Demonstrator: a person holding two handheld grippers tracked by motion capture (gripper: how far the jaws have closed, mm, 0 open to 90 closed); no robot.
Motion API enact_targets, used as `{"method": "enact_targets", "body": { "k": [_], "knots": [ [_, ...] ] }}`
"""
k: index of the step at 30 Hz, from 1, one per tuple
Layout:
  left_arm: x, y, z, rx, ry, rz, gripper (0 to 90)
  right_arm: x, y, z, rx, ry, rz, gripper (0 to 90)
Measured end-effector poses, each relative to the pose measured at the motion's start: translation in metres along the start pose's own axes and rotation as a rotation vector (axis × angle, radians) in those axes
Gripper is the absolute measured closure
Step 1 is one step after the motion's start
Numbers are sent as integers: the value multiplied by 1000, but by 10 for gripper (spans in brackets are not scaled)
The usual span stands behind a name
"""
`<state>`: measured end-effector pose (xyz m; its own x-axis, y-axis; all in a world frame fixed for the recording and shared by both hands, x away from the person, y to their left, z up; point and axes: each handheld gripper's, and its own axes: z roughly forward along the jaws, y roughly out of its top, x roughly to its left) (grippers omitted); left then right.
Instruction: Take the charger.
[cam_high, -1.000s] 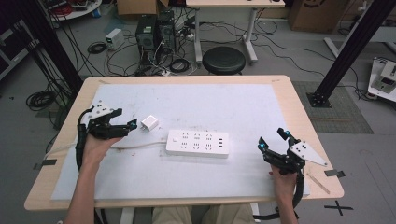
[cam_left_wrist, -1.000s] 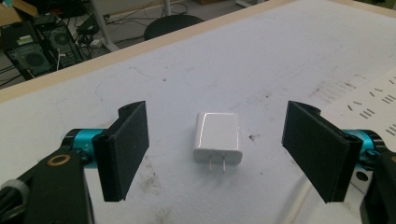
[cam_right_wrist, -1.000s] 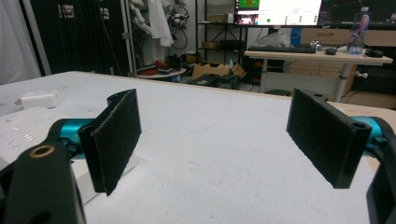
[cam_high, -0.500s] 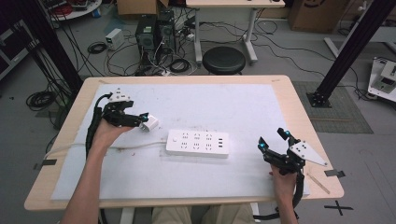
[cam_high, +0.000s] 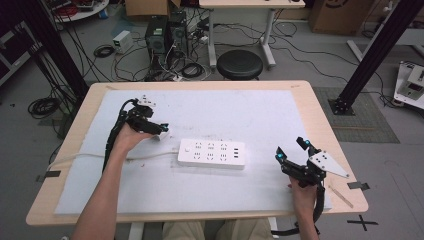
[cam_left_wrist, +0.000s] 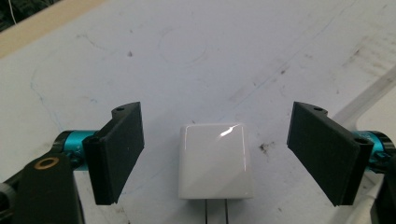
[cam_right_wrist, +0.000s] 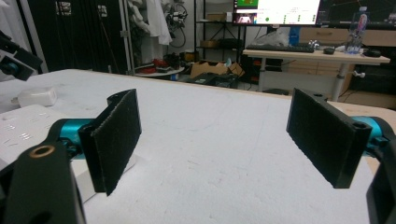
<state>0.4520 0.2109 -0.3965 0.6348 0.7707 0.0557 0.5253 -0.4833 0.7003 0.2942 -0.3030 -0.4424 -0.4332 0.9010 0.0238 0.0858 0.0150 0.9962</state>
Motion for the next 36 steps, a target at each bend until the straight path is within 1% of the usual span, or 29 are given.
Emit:
{"method": "enact_targets", "body": {
  "k": [1, 2, 3, 5, 6, 7, 8, 9, 11, 12, 15, 17, 22, 23, 25, 36],
  "knots": [
    [0, -1, 3, 10, 1, -3, 188, 0, 0, 0, 1, -1, 0, 180],
    [0, -1, 3, 10, 1, -3, 188, 0, 0, 0, 1, -1, 0, 180],
    [0, -3, 9, 29, -1, -15, 188, 0, 0, 0, 2, -4, 2, 181],
    [0, -6, 13, 44, -8, -21, 188, 1, 0, 0, 5, -3, 6, 181],
    [0, -7, 16, 55, -3, -26, 188, 1, 0, 0, 5, -3, 6, 181],
    [0, -7, 16, 55, -3, -26, 188, 1, 0, 0, 5, -3, 6, 181],
    [1, -11, 21, 79, -3, -36, 189, 0, 0, 0, 1, -2, -8, 180],
    [1, -12, 22, 80, 3, -42, 190, 0, 0, 0, 1, -1, -8, 180],
    [2, -14, 23, 82, -1, -50, 190, 1, 0, 0, 8, -2, -1, 181],
    [2, -14, 23, 85, 0, -44, 193, 1, 0, 0, 2, -1, -13, 181],
    [2, -16, 25, 93, -4, -48, 198, 0, 0, 0, 0, -3, -9, 181],
    [2, -16, 27, 99, -4, -45, 203, 0, 0, 0, -3, -2, -17, 181],
    [0, -17, 30, 116, -1, -30, 220, 0, 0, 0, -3, 0, -15, 181],
    [0, -17, 31, 119, -1, -27, 229, 1, 0, 0, 1, 1, -8, 181],
    [0, -18, 32, 125, 0, -21, 241, 1, 0, 0, 1, -2, -12, 181],
    [2, -20, 33, 119, -26, -33, 289, 1, 0, 1, 3, -1, -18, 181]
  ]
}}
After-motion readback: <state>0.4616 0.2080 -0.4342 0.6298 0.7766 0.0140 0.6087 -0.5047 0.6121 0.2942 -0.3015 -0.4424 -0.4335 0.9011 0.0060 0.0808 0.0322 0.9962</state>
